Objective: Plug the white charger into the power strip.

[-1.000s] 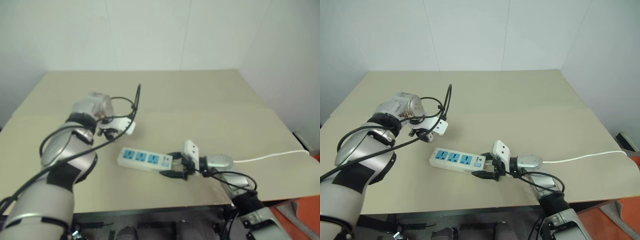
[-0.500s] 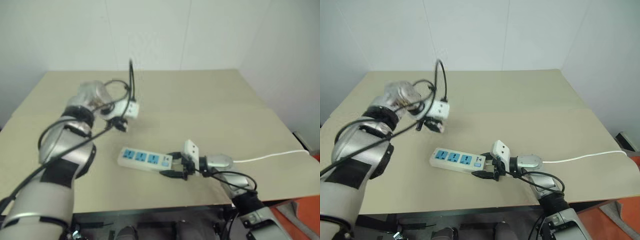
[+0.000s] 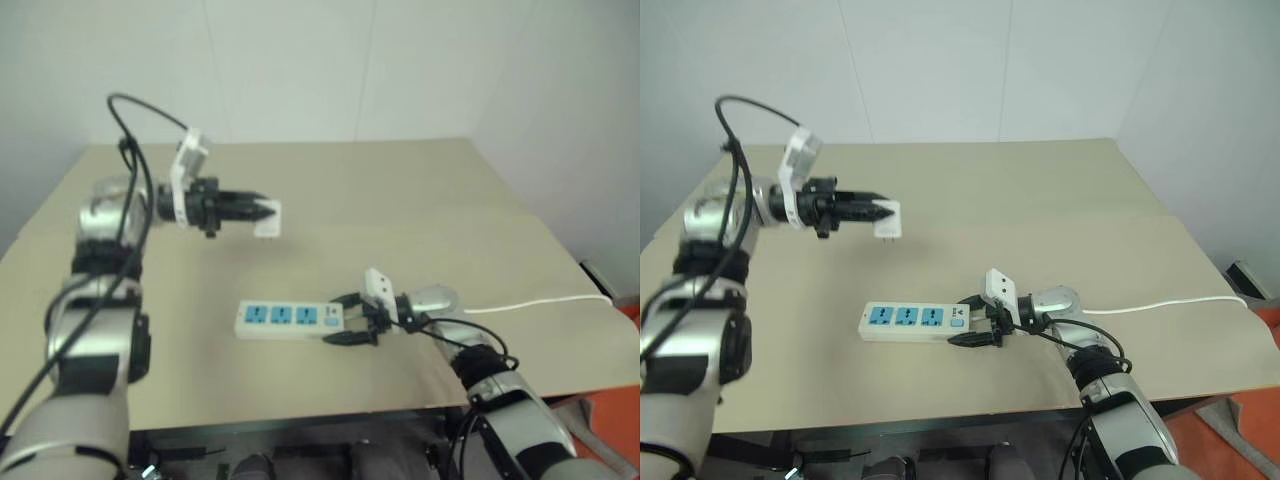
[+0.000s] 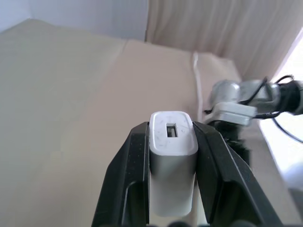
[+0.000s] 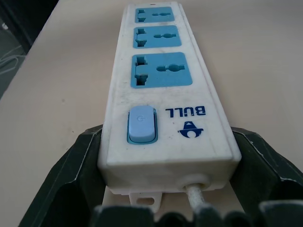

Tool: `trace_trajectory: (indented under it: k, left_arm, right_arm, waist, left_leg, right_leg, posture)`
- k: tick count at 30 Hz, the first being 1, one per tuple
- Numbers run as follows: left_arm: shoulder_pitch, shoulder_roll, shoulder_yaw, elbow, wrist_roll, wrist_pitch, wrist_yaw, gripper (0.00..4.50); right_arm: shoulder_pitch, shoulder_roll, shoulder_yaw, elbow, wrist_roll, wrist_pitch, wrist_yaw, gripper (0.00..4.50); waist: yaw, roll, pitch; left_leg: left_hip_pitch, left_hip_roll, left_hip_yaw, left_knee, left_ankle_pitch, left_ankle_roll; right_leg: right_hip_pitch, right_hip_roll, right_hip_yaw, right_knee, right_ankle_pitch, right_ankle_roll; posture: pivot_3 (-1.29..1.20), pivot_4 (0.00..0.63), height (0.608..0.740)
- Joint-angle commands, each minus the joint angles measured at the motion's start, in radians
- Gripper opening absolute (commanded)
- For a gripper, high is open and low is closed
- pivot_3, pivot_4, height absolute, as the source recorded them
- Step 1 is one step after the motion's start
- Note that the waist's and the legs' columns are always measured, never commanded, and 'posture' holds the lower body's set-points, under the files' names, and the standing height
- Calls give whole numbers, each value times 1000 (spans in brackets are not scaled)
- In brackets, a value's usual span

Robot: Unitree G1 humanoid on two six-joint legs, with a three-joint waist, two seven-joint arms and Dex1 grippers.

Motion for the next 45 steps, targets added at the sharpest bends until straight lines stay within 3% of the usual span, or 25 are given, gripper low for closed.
trace_trajectory:
  k: [1, 7, 14, 18, 30, 45]
  left_arm:
    - [104, -13, 71, -202, -141, 46, -21, 988]
    - [241, -21, 31, -321, -200, 125, -24, 988]
    - [280, -17, -63, -277, -214, 109, -27, 988]
    - [323, -34, -153, -246, -213, -4, -27, 988]
    - [228, -145, -194, -39, -207, -144, -27, 988]
    - [177, -142, -275, 60, -216, -172, -27, 988]
  right_arm:
    - [-17, 1, 7, 91, -51, -97, 18, 3416]
    - [-30, 20, 1, 164, -54, -150, 37, 3416]
    - [-26, 33, -1, 191, -69, -184, 27, 3416]
    - [-23, 41, 0, 187, -81, -186, 16, 3416]
    - [2, 47, -7, 144, -80, -164, 4, 3416]
    - [23, 57, 0, 113, -83, -157, -22, 3416]
  waist:
    - [1, 0, 0]
    - [0, 0, 0]
    - [0, -1, -1]
    - [-2, -1, -2]
    - [-1, -2, -2]
    - [-4, -2, -2]
  left_leg:
    - [0, 0, 0, 0, 0, 0]
    - [4, 0, 0, 1, 0, 0]
    - [4, 0, 0, 1, 0, 0]
    - [8, 0, 0, 0, 0, 0]
    - [10, 0, 0, 0, 0, 0]
    - [10, 0, 0, -1, 0, 0]
  right_leg:
    - [0, 0, 0, 0, 1, -1]
    - [4, 0, 0, 0, 1, -1]
    - [5, 0, 0, 0, 0, -1]
    - [8, 0, 0, -1, 0, -1]
    - [10, 1, 0, -2, -1, 0]
    - [10, 1, 0, -2, -3, 5]
  posture:
    - [0, 150, 740]
    - [0, 150, 740]
    - [0, 150, 740]
    - [0, 150, 740]
    - [0, 150, 740]
    - [0, 150, 740]
